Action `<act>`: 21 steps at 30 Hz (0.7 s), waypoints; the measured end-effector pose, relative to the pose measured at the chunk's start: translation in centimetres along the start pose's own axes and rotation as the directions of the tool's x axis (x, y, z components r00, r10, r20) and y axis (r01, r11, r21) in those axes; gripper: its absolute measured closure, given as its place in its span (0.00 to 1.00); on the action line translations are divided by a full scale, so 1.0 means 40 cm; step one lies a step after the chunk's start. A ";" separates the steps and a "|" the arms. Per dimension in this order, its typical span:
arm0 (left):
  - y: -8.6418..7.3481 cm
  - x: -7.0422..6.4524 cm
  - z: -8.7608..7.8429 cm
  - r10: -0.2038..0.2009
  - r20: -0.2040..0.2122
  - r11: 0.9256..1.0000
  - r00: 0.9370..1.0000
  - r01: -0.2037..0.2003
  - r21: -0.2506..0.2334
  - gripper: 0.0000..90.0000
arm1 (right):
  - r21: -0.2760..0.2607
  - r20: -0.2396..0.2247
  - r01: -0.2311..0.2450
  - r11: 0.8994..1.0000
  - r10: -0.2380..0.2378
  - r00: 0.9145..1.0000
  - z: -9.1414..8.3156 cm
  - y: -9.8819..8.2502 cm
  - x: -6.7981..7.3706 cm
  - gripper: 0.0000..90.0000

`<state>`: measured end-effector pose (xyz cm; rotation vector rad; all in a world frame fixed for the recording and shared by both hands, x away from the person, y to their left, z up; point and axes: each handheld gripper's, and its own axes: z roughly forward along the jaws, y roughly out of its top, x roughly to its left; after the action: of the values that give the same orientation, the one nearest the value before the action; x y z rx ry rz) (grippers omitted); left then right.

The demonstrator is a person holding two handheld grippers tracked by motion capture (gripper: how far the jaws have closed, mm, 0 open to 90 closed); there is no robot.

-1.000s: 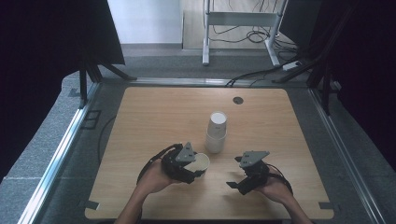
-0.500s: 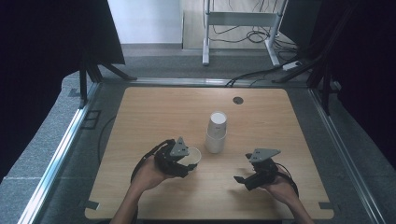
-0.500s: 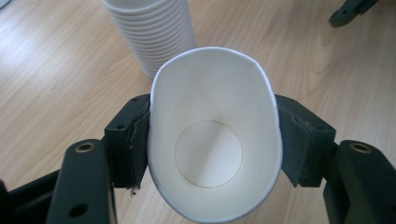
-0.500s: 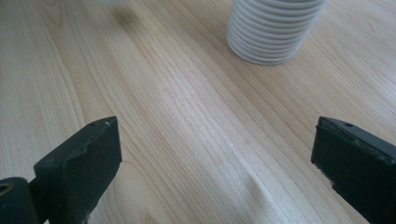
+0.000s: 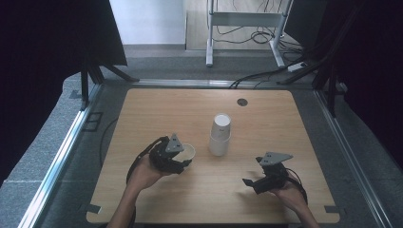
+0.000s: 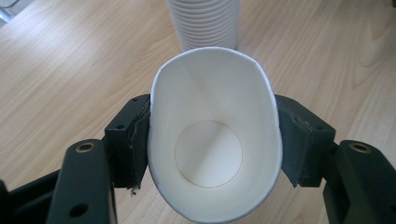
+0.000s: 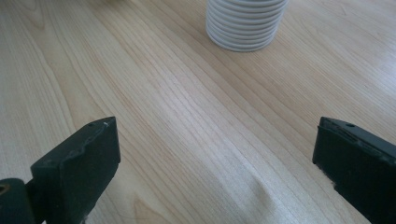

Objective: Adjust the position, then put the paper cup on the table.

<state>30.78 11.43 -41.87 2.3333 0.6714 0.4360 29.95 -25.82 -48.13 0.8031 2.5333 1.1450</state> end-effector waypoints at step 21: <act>-0.069 0.112 -0.010 -0.134 -0.104 0.991 0.986 0.133 -0.013 0.38 | -0.003 0.039 -0.007 1.000 0.007 0.999 -0.001 -0.013 -0.016 0.02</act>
<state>33.26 15.96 -42.88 2.2550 0.8696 0.5013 30.26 -26.50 -48.49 0.8266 2.4982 1.1237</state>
